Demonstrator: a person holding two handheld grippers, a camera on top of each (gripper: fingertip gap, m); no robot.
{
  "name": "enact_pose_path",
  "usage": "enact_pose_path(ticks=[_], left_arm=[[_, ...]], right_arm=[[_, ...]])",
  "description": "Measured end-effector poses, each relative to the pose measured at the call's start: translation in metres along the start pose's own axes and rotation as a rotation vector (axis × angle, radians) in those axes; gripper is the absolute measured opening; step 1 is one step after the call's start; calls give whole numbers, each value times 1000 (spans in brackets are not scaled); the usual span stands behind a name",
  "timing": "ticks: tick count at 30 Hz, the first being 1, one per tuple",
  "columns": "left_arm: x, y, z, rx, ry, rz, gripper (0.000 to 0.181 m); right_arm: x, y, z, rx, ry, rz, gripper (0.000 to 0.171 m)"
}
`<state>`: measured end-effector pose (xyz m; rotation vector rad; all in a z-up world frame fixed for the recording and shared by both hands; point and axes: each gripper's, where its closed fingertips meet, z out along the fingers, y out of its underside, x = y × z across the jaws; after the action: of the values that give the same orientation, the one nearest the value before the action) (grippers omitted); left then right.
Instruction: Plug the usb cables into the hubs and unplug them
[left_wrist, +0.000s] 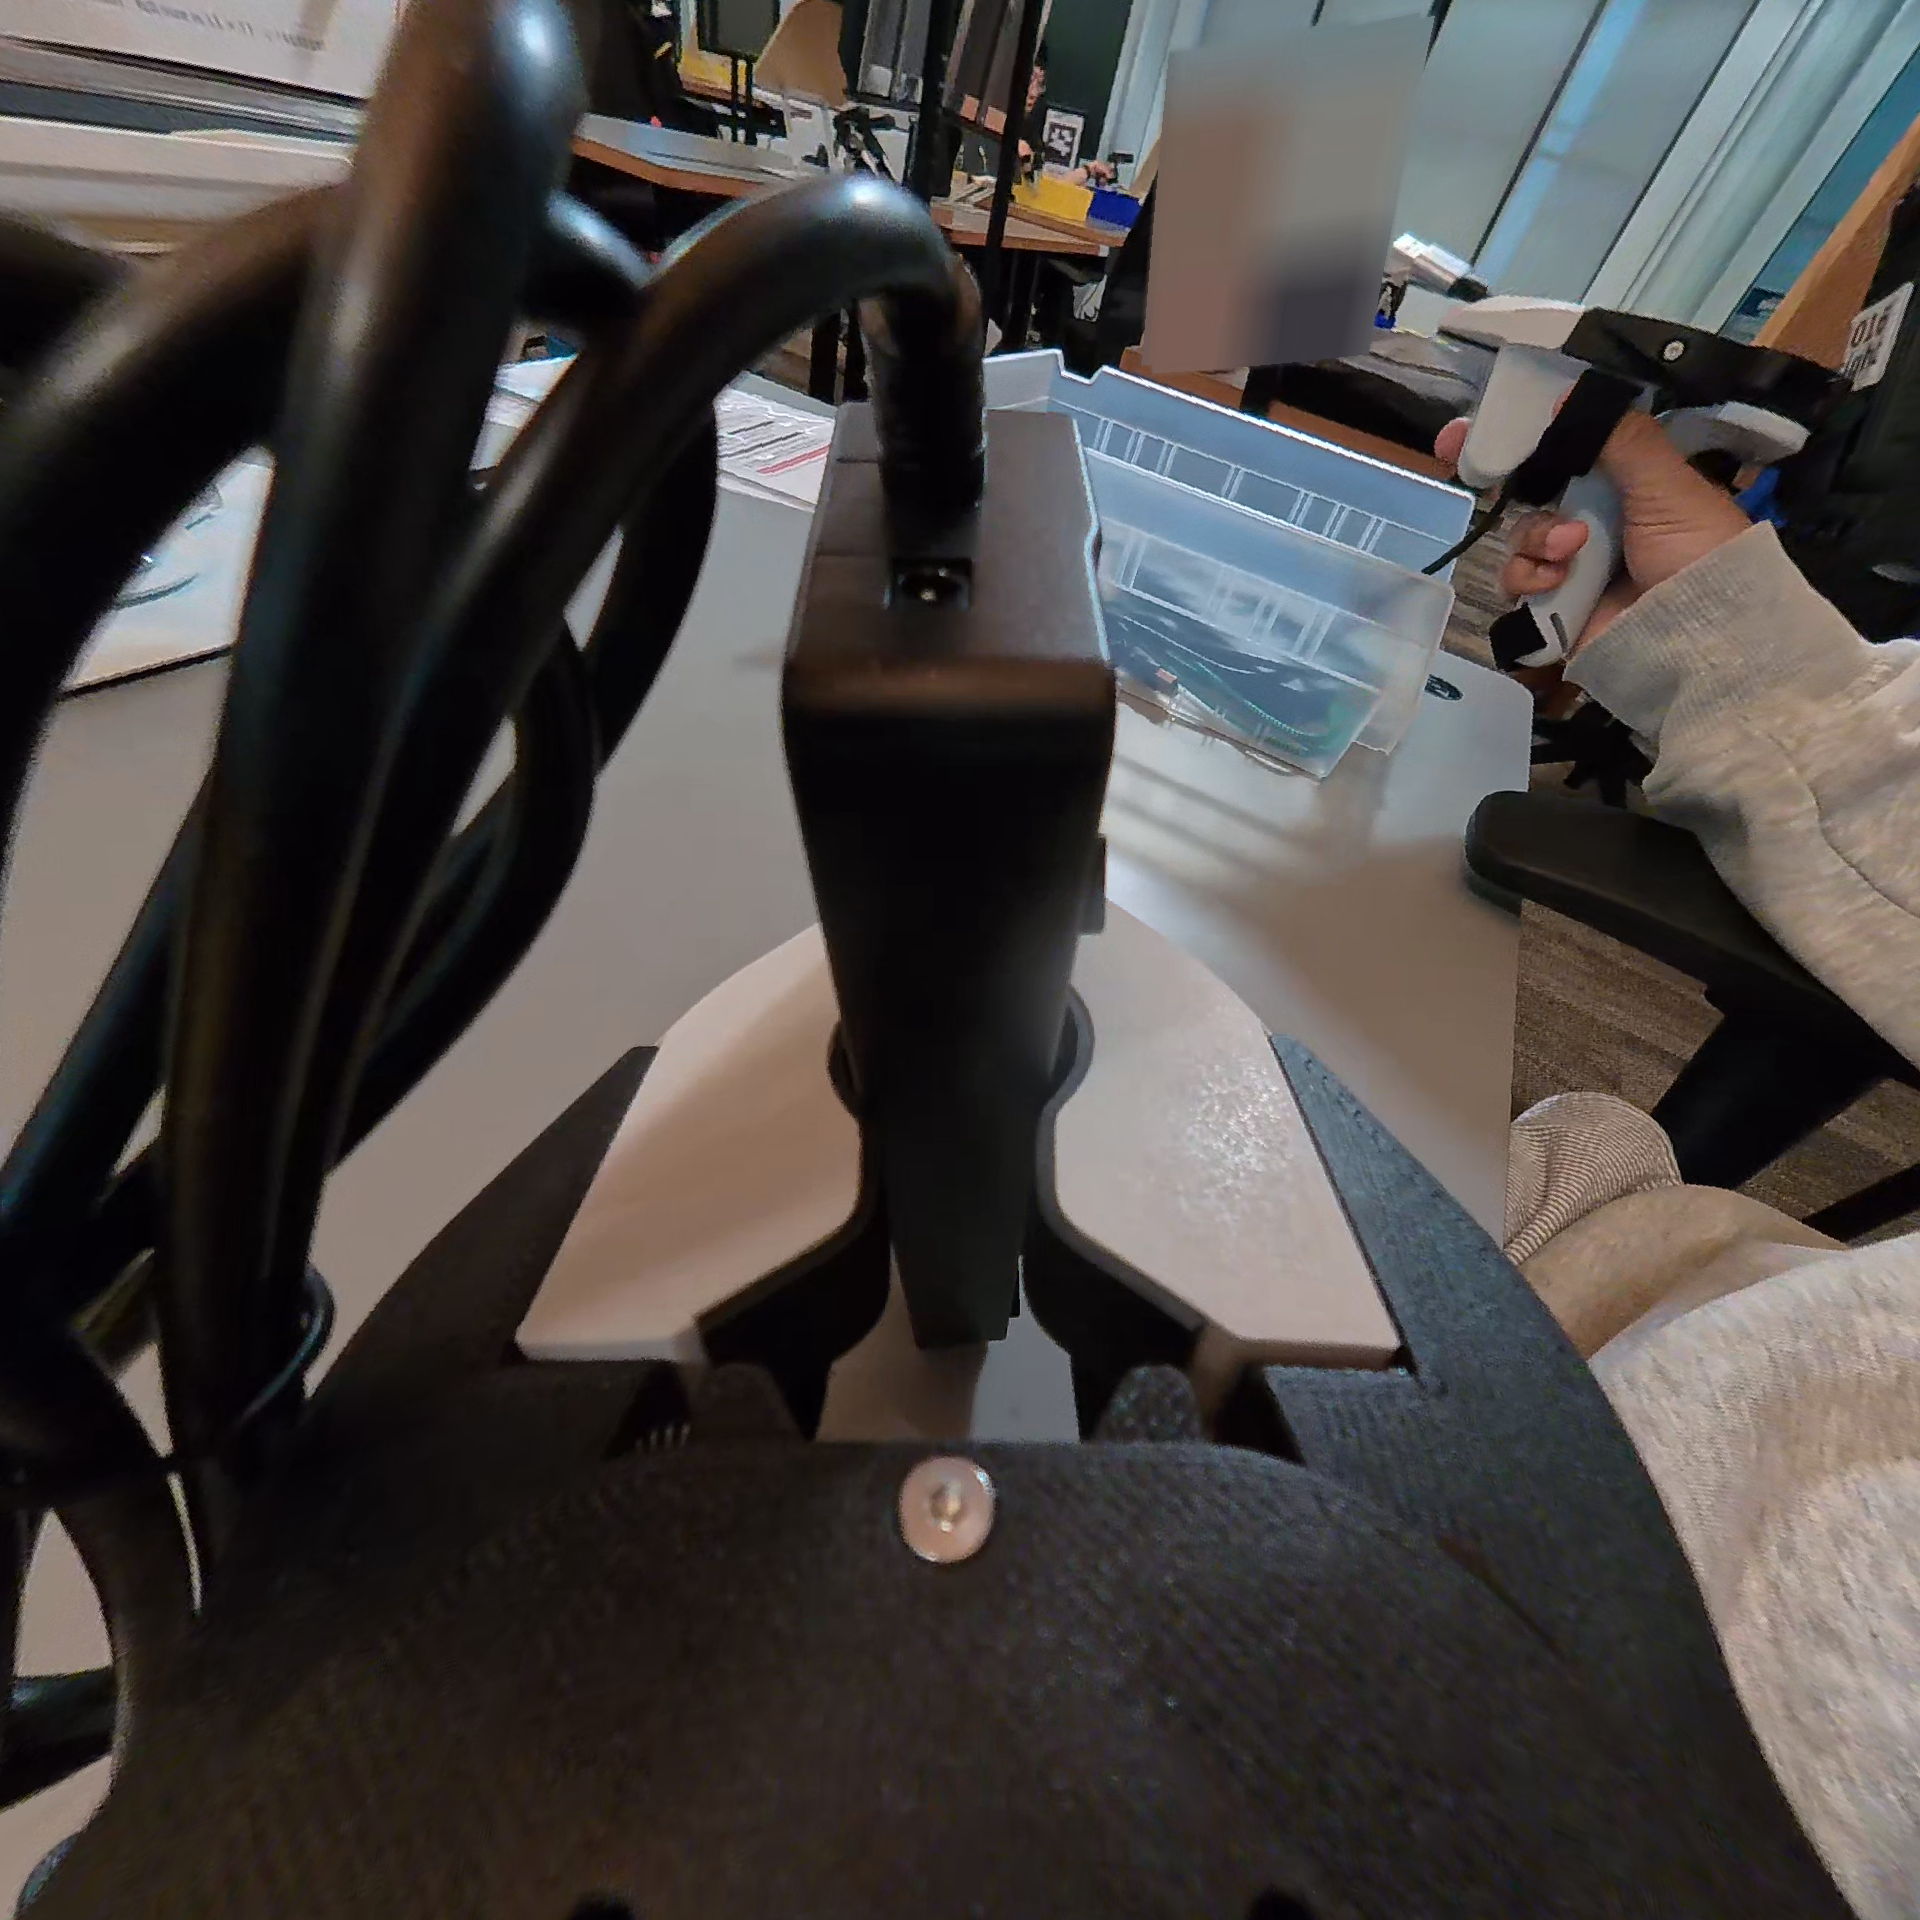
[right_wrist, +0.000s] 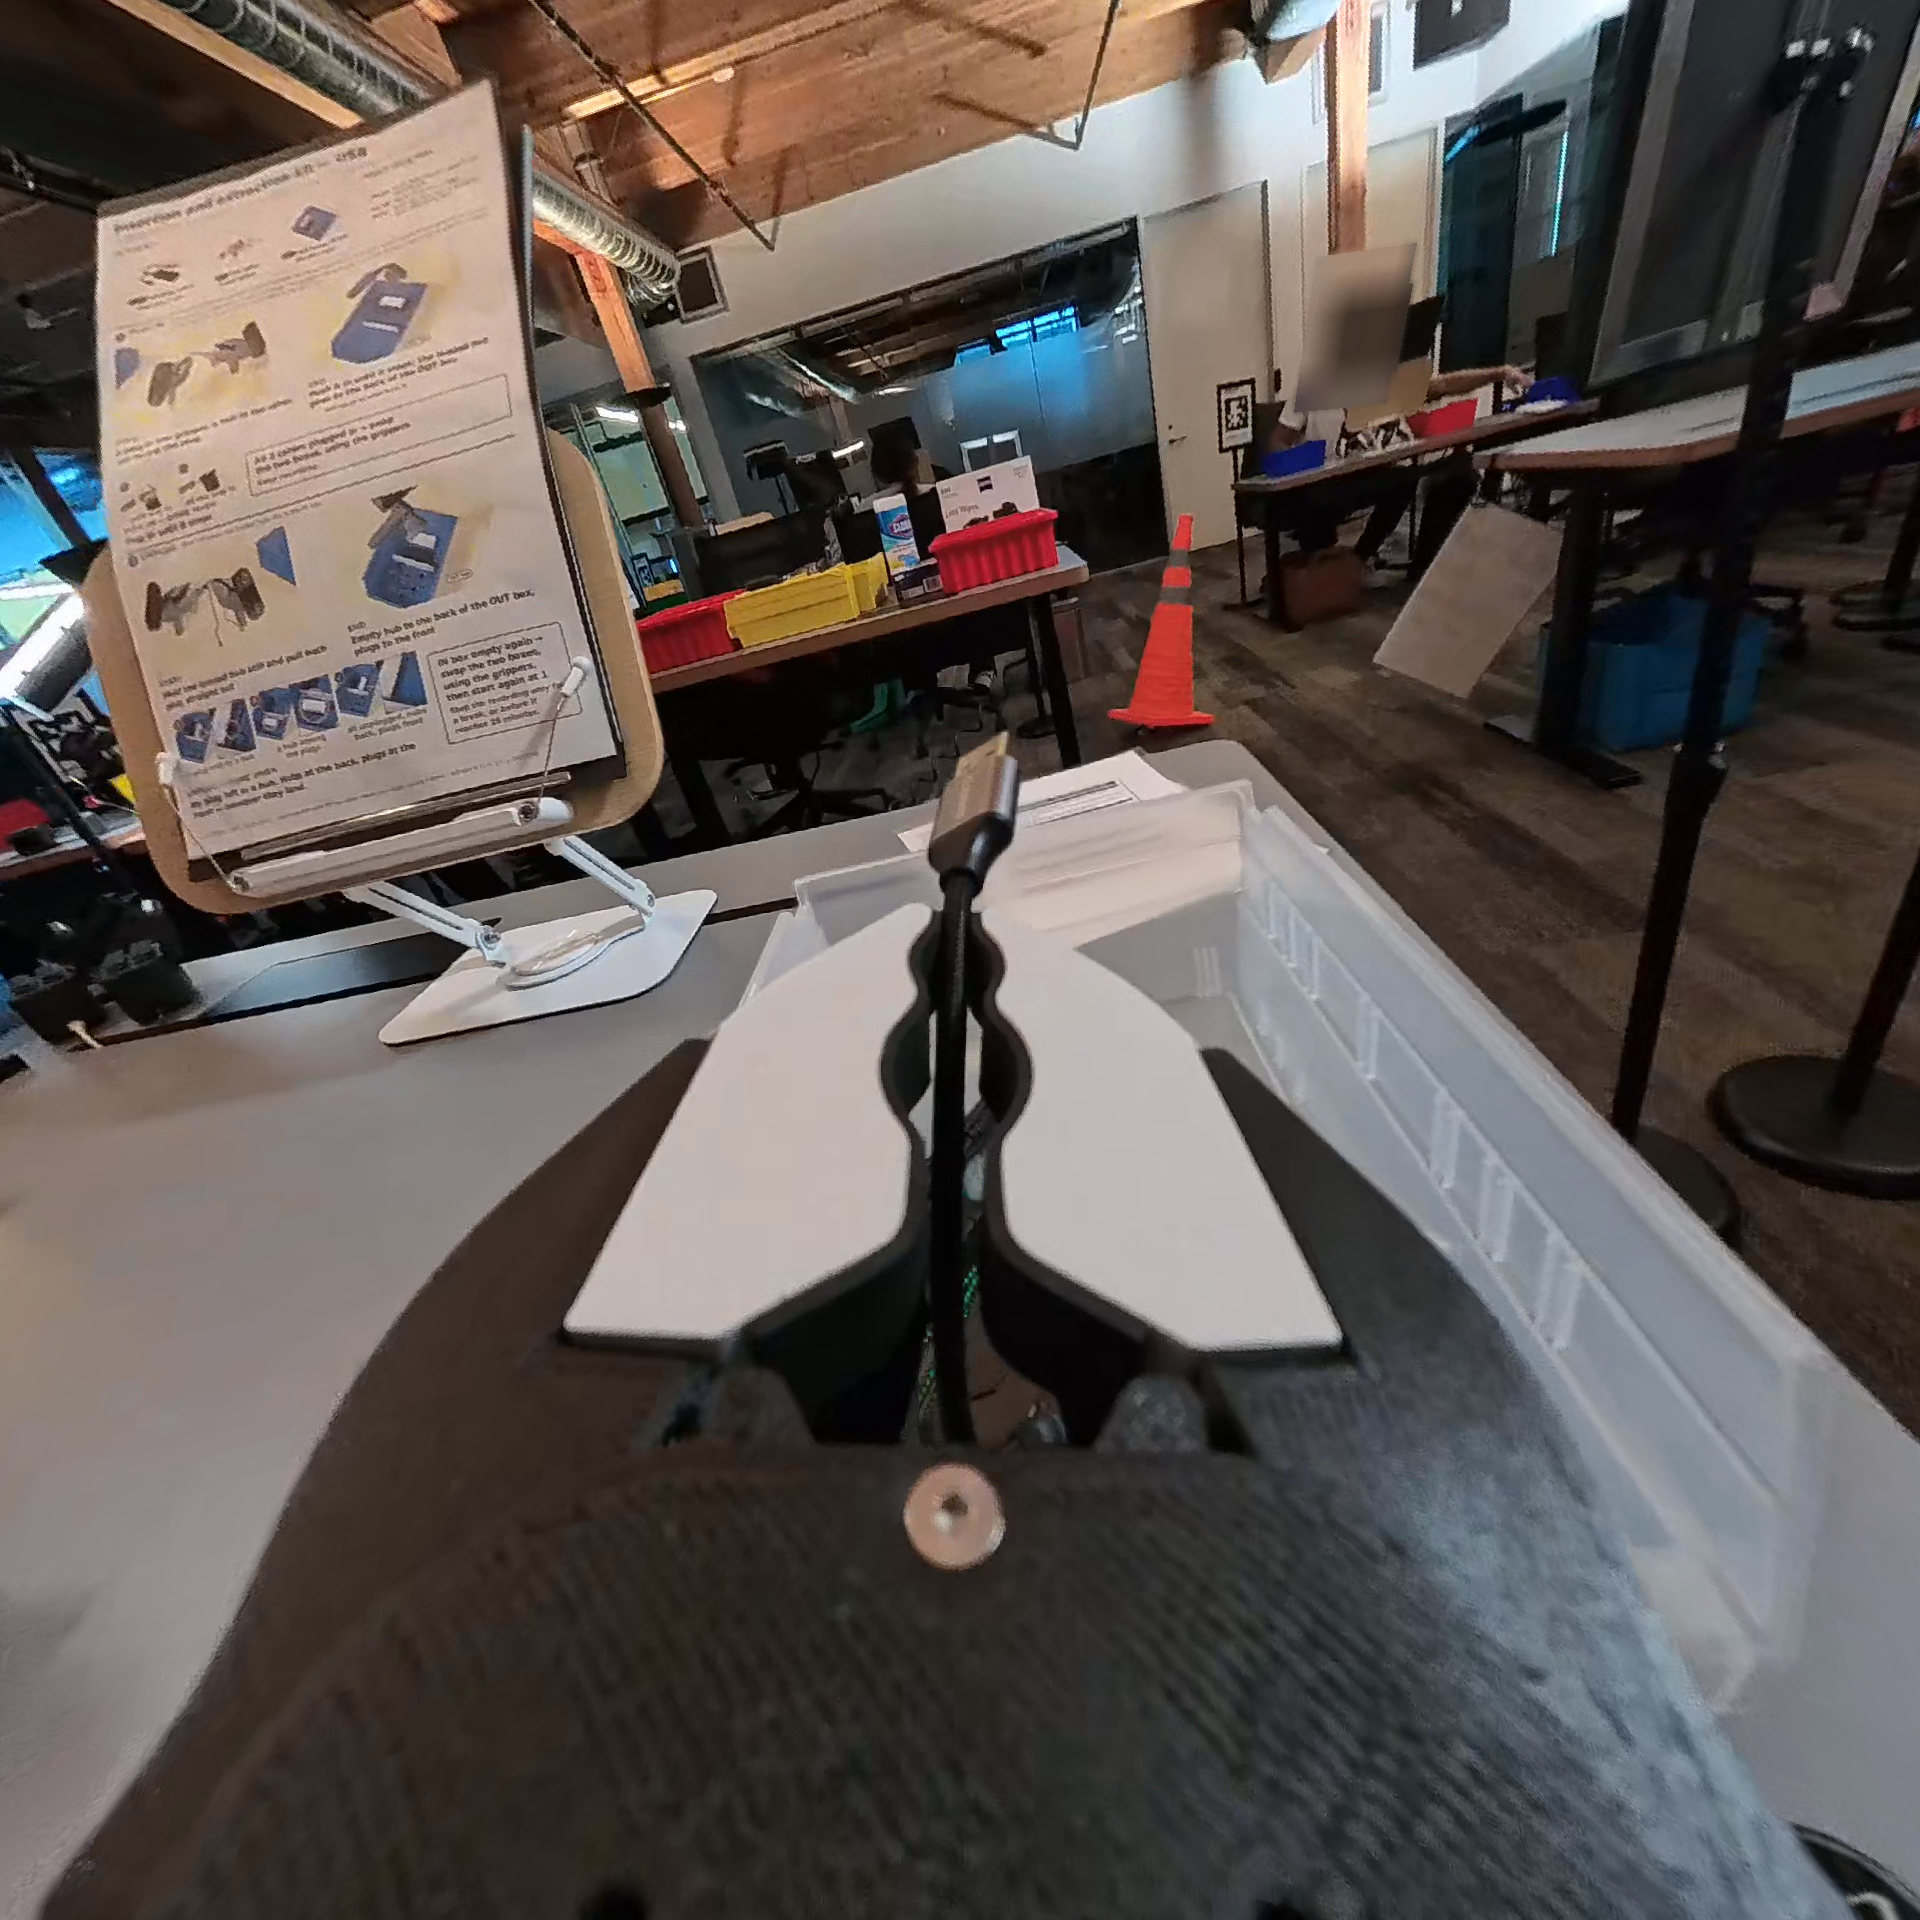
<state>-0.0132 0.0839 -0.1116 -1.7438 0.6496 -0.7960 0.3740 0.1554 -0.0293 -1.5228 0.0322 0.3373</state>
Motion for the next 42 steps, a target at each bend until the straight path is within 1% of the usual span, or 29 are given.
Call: enact_pose_path(ticks=[4,7,12,17,20,24,27,30,33,35,36,38,39,42], left_arm=[[1,0,0,1,5,0,28],[1,0,1,0,8,-1,29],[2,0,0,1,11,-1,28],[2,0,0,1,14,-2,28],[2,0,0,1,14,-1,28],[2,0,1,2,17,-4,28],[3,0,1,2,20,-5,28],[3,0,1,2,20,-4,28],[3,0,1,3,20,-6,28],[3,0,1,3,20,-7,28],[3,0,1,3,20,-7,28],[3,0,1,2,20,-4,28],[3,0,1,2,20,-4,28],[3,0,1,3,21,-5,28]], right_arm=[[1,2,2,-21,29,-101,4],[12,17,6,-111,71,-146,7],[28,34,8,-205,132,-148,10],[30,41,8,-237,137,-134,4],[25,31,7,-184,125,-170,0],[11,12,4,-80,90,-227,0],[-6,0,2,8,0,-199,0],[-23,-11,-3,101,-118,-72,0],[-28,-12,-2,148,-193,172,0],[-20,1,5,98,-165,263,0],[-14,11,9,41,-128,258,0],[-1,32,13,-90,-34,180,0],[7,40,13,-146,17,132,3],[26,51,10,-239,141,22,20]])
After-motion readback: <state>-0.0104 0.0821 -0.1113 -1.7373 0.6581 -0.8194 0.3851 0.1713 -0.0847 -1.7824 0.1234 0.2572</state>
